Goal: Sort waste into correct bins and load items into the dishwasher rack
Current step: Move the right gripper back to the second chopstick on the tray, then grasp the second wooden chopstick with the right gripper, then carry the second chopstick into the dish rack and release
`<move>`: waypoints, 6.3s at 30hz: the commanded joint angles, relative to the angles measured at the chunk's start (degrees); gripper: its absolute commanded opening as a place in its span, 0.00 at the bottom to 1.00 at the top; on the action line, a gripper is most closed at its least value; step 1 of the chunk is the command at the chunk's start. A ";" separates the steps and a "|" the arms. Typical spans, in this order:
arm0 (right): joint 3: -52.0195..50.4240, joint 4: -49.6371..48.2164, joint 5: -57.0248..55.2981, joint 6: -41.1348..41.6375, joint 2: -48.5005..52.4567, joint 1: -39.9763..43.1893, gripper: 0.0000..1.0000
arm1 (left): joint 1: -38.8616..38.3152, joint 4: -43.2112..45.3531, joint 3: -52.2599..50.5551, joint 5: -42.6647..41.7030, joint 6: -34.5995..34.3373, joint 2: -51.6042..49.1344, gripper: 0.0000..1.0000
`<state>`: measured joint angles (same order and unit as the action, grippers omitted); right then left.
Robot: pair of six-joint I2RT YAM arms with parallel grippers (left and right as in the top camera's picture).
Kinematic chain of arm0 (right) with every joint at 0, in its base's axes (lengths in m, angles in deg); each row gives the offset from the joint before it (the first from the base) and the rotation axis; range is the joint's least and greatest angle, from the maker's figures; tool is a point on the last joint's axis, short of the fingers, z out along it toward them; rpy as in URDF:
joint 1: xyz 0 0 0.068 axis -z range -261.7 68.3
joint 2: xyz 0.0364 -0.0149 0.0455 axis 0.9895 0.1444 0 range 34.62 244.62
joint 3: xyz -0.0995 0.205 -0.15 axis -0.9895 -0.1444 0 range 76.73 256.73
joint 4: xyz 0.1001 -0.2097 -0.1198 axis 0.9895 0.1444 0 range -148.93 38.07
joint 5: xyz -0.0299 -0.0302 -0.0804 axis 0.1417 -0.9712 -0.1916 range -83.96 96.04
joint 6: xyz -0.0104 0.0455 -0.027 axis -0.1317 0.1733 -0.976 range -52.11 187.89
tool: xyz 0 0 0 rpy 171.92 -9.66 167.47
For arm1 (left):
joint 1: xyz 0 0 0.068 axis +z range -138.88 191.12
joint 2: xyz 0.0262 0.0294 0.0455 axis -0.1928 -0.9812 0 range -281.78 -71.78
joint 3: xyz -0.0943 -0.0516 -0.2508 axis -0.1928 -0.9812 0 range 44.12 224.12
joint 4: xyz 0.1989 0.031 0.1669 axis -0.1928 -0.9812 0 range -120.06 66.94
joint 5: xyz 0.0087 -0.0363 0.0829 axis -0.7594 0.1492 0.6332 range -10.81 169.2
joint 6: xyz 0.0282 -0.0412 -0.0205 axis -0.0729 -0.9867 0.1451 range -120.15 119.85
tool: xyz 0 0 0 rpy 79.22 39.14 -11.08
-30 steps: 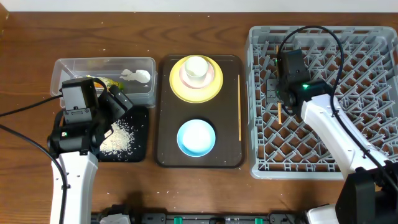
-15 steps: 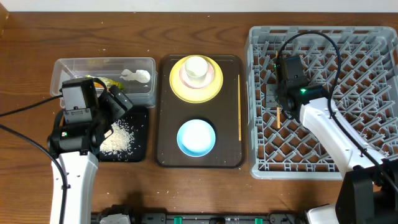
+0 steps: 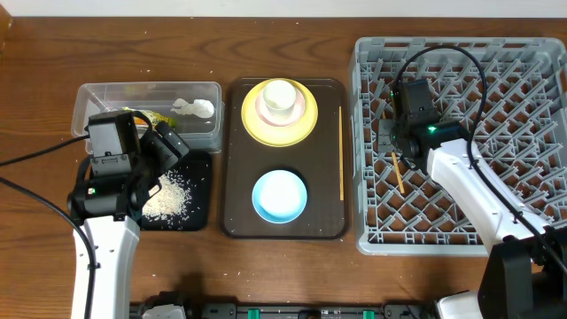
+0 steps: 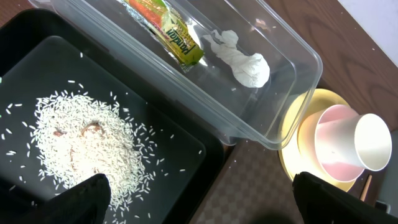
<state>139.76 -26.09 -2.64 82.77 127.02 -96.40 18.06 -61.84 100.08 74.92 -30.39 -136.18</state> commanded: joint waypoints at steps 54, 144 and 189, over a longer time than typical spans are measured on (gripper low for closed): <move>9.07 -0.68 7.76 5.18 7.52 -20.02 0.32 | 0.17 -0.20 0.61 0.70 -0.68 -0.07 0.96; 8.52 -2.05 -1.75 19.82 20.44 -21.55 0.45 | 0.17 -0.20 0.61 0.72 -0.68 -0.07 0.96; 8.66 -1.86 -3.45 19.50 19.50 -21.66 0.01 | 0.17 -0.17 0.63 0.72 -0.66 -0.07 0.96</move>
<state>148.87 -28.11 -5.33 102.05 148.59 -118.14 18.06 -61.88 100.08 74.92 -30.39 -136.18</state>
